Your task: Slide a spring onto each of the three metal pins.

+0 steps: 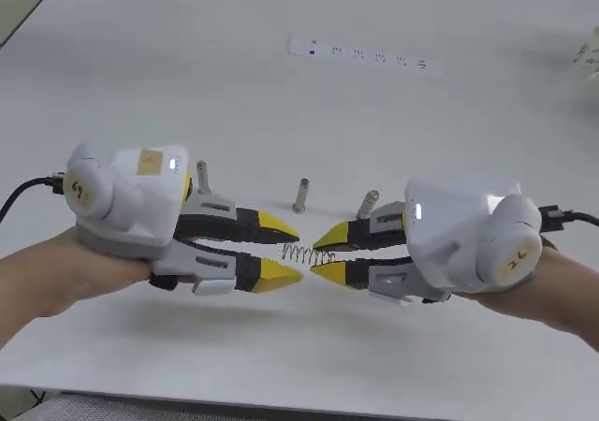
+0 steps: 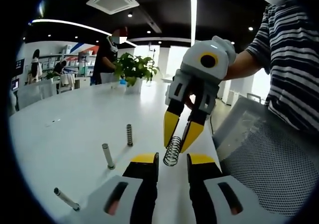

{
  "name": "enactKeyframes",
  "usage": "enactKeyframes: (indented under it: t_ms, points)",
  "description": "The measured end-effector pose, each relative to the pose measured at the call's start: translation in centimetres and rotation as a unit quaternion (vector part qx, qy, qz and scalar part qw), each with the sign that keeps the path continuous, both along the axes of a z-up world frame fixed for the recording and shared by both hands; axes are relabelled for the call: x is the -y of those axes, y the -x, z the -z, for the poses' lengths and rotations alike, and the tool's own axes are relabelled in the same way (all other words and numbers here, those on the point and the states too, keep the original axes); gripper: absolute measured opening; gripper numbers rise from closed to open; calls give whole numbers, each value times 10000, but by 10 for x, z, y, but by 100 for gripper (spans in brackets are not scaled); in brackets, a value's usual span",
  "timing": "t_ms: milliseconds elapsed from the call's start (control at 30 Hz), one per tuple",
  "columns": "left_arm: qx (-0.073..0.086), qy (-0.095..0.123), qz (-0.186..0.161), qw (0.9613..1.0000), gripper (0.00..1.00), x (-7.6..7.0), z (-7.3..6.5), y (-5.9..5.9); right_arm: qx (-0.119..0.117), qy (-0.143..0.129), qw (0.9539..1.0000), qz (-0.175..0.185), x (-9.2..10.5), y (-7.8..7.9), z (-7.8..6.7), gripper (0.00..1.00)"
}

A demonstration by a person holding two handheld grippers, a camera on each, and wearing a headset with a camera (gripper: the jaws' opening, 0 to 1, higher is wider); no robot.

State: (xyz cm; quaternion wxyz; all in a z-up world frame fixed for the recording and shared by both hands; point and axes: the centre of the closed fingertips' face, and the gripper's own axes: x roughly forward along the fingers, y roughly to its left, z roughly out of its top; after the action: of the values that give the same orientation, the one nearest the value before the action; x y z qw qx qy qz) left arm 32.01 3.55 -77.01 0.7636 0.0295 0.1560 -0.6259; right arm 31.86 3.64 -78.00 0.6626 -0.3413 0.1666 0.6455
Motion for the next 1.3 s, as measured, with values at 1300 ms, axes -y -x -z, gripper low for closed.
enactKeyframes:
  t_ms: [1300]
  points:
    - [-19,13,172,9998,8,4,-2,7,-188,-2,9998,23,-2,7,-2,13]
